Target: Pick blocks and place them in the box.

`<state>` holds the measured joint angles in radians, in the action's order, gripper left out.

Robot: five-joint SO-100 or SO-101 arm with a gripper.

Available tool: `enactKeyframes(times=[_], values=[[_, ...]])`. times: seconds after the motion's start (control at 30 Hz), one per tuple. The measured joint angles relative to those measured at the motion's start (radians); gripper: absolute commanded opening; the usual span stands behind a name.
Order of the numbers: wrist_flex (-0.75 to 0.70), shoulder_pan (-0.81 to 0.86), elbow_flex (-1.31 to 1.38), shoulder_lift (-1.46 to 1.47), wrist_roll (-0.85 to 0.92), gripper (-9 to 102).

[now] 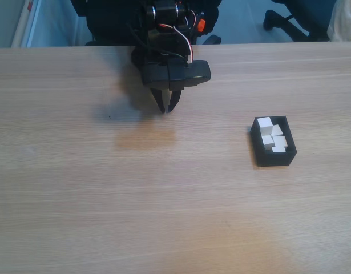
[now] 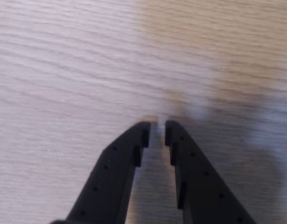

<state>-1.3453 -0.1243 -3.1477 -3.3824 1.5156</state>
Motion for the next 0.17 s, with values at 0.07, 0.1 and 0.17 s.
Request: enactKeyframes(times=[0.07, 0.1, 0.17], values=[[0.000, 0.000, 0.000, 0.000, 0.000, 0], [0.000, 0.000, 0.000, 0.000, 0.000, 0], [0.000, 0.000, 0.000, 0.000, 0.000, 0]])
